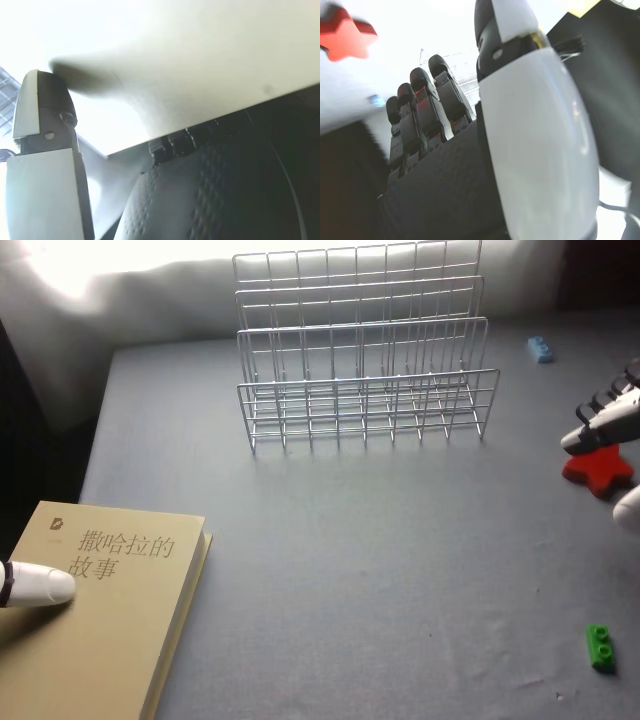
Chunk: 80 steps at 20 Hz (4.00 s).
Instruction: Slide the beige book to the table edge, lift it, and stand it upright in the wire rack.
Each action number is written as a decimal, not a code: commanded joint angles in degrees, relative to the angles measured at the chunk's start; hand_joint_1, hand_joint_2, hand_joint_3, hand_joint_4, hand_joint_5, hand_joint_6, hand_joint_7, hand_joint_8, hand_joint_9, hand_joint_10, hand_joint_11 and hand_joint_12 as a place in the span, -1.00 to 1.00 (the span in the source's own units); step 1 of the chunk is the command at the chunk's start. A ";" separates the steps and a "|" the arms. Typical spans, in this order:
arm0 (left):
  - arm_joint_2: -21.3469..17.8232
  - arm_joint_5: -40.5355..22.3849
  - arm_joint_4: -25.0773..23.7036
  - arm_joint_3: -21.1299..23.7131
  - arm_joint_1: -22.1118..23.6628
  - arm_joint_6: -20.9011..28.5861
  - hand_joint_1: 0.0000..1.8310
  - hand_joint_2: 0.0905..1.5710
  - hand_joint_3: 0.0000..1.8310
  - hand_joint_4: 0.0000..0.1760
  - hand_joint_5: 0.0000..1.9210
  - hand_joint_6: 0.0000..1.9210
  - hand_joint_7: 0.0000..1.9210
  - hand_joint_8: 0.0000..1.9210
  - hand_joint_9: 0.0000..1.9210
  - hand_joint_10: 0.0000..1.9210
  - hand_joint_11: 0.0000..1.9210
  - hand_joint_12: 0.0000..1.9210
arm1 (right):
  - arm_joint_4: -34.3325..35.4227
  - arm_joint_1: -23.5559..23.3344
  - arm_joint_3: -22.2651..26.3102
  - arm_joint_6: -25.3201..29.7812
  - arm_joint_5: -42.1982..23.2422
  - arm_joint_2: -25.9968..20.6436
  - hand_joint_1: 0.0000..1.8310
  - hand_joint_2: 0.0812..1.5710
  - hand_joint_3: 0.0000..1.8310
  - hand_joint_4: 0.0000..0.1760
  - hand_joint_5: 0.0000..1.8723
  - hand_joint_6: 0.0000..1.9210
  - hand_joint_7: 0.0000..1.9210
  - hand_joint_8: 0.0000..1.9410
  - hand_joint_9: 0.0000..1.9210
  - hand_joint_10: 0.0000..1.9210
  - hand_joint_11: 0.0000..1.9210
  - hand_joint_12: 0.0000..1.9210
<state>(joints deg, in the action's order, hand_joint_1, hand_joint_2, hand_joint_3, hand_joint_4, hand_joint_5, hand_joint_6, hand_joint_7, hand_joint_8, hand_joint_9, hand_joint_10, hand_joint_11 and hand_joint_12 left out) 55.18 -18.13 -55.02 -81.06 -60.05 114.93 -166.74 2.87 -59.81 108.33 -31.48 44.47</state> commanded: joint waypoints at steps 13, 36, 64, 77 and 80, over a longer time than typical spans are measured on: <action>-4.04 -5.61 10.16 -1.25 -0.93 -10.47 0.47 0.52 -1.00 -1.00 -0.23 0.27 -0.25 0.44 -0.16 0.56 -0.11 0.47 | -2.96 1.04 0.10 12.08 11.00 -1.20 -0.80 0.44 -1.00 -1.00 -0.77 -1.00 -0.77 -0.99 -0.78 -1.00 -1.00 -0.47; -4.31 -27.71 74.13 0.06 -0.85 -59.33 0.62 0.46 -1.00 -1.00 -0.20 0.22 -0.27 0.34 -0.21 0.48 -0.04 0.49 | -2.93 -1.87 -0.18 -0.25 6.44 -1.00 -0.73 0.45 -1.00 -1.00 -0.76 -0.99 -0.77 -0.99 -0.78 -0.99 -1.00 -0.42; -1.85 -65.28 82.05 4.52 22.14 -91.89 0.62 0.42 -1.00 -1.00 -0.16 0.18 -0.19 0.22 -0.13 0.34 -0.05 0.52 | -0.87 -2.00 -0.80 -3.74 5.18 -0.82 -0.75 0.47 -1.00 -1.00 -0.75 -0.99 -0.78 -1.00 -0.79 -1.00 -1.00 -0.40; 8.01 -66.28 73.19 -1.91 28.23 -92.33 0.62 0.44 -1.00 -1.00 -0.16 0.19 -0.25 0.30 -0.17 0.42 -0.02 0.45 | -0.81 -1.96 -0.88 -2.18 7.26 -0.79 -0.72 0.46 -1.00 -1.00 -0.72 -0.99 -0.75 -1.00 -0.77 -1.00 -1.00 -0.34; 10.54 -65.93 70.21 -4.34 29.16 -90.67 0.62 0.44 -1.00 -1.00 -0.15 0.16 -0.26 0.33 -0.19 0.43 -0.04 0.48 | 0.22 -2.01 -0.86 -4.04 7.07 -0.76 -0.71 0.46 -1.00 -1.00 -0.72 -0.99 -0.75 -1.00 -0.77 -1.00 -1.00 -0.35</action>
<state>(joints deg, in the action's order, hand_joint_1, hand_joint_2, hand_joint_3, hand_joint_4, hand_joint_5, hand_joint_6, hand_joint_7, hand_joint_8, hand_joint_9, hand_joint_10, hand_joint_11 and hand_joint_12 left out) 66.26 -77.78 14.61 -85.38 -31.46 23.33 -167.11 1.65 -60.64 104.18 -28.99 44.07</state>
